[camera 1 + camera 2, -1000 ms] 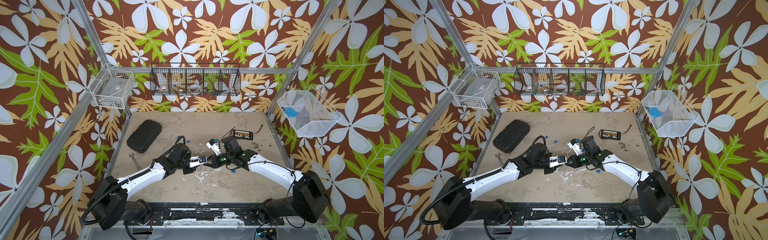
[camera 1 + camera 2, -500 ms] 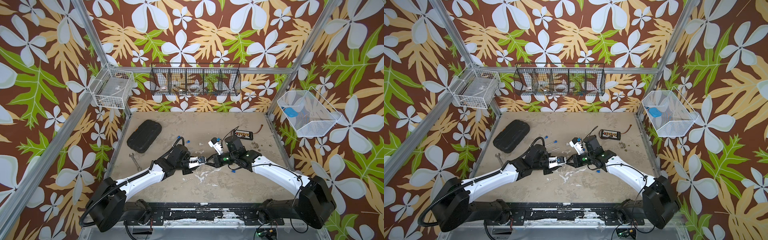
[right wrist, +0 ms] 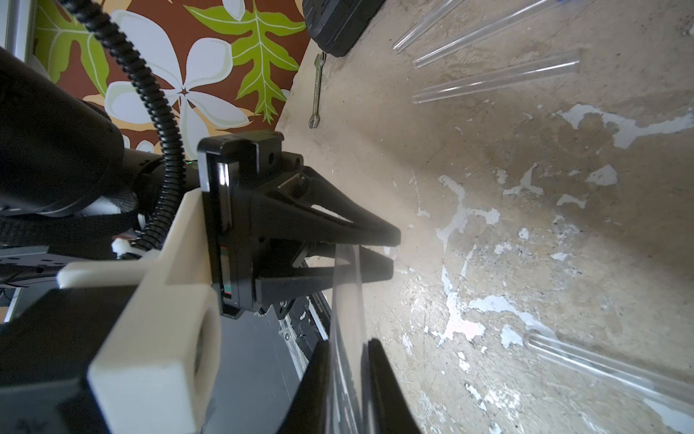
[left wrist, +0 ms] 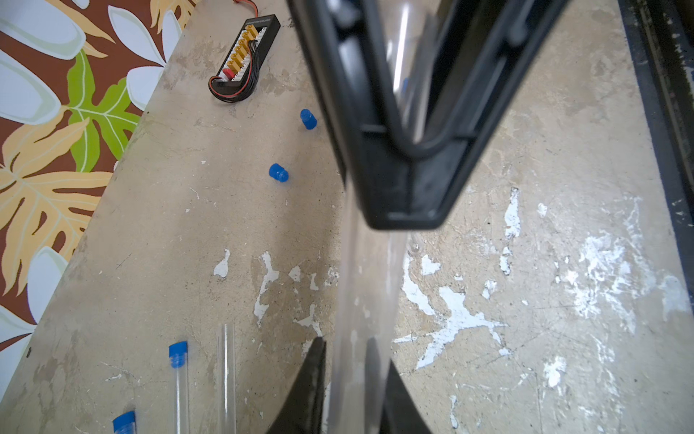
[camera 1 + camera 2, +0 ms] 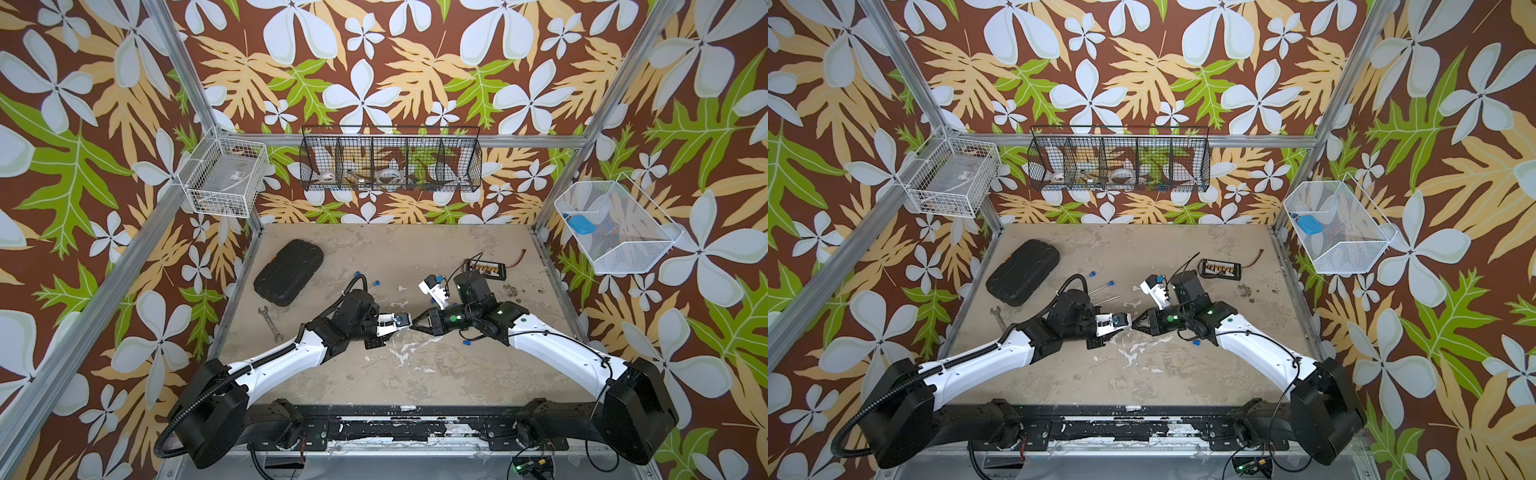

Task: Insert stoppers into test tubes
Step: Adjust the test tube, then pick up the stopper from the center of the board.

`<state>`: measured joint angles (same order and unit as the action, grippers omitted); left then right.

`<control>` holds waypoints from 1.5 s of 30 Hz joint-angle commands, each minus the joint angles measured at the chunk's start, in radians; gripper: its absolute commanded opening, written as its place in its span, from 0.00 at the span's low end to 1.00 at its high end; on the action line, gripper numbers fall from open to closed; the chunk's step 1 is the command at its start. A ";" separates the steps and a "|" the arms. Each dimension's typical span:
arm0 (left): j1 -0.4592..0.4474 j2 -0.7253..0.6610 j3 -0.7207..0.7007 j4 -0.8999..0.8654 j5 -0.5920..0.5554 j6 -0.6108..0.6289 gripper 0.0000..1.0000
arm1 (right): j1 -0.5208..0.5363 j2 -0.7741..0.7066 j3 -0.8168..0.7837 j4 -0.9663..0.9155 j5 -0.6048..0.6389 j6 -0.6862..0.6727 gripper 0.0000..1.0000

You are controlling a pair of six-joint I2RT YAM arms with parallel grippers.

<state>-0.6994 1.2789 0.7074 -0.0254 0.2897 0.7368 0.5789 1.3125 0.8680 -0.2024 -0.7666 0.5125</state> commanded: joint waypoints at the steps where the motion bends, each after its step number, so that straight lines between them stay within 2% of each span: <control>1: 0.001 -0.006 0.000 0.015 0.009 0.010 0.19 | 0.001 0.005 0.002 0.018 -0.005 0.004 0.17; 6: 0.000 -0.010 0.001 0.010 0.016 0.015 0.11 | 0.001 0.011 0.007 0.024 -0.004 0.010 0.22; 13: 0.000 -0.016 0.001 0.010 0.023 0.014 0.01 | -0.035 -0.031 0.012 0.042 0.012 0.023 0.49; 18: 0.001 -0.015 0.006 0.013 -0.001 0.001 0.00 | -0.146 -0.104 0.029 -0.038 0.101 -0.066 0.52; 20: 0.000 -0.013 0.009 0.015 -0.020 -0.007 0.00 | -0.190 -0.127 0.041 -0.112 0.198 -0.152 0.51; 25: 0.000 -0.004 0.016 0.010 -0.058 -0.022 0.00 | -0.198 -0.175 0.076 -0.238 0.606 -0.421 0.49; 28: 0.000 0.009 0.027 -0.012 -0.064 -0.026 0.00 | -0.200 -0.209 0.085 -0.204 0.723 -0.504 0.49; 30: 0.001 0.021 0.040 -0.033 -0.067 -0.029 0.00 | -0.201 -0.213 0.083 -0.179 0.785 -0.612 0.50; 32: 0.001 0.033 0.048 -0.049 -0.069 -0.028 0.00 | -0.201 -0.207 0.088 -0.186 0.803 -0.789 0.52; 34: 0.000 0.050 0.063 -0.068 -0.064 -0.038 0.00 | -0.200 -0.202 0.092 -0.267 0.742 -1.072 0.53; 36: 0.001 0.068 0.082 -0.095 -0.052 -0.049 0.00 | -0.207 -0.219 0.059 -0.290 0.727 -1.281 0.52; 38: 0.000 0.078 0.082 -0.099 -0.040 -0.061 0.00 | -0.262 -0.221 0.020 -0.312 0.623 -1.506 0.53; 39: 0.000 0.080 0.077 -0.095 -0.023 -0.056 0.00 | -0.297 -0.211 0.001 -0.298 0.594 -1.559 0.52; 41: 0.000 0.089 0.074 -0.079 0.006 -0.066 0.00 | -0.335 -0.165 0.006 -0.322 0.586 -1.585 0.51; 43: 0.000 0.101 0.089 -0.090 0.034 -0.083 0.00 | -0.339 -0.142 -0.011 -0.383 0.607 -1.625 0.53; 45: 0.001 0.110 0.100 -0.099 0.038 -0.085 0.00 | -0.338 -0.156 -0.058 -0.365 0.597 -1.630 0.54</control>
<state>-0.7002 1.3830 0.7925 -0.1101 0.2874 0.6743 0.2451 1.1618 0.8379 -0.5209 -0.1371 -0.9901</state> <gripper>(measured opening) 0.169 0.543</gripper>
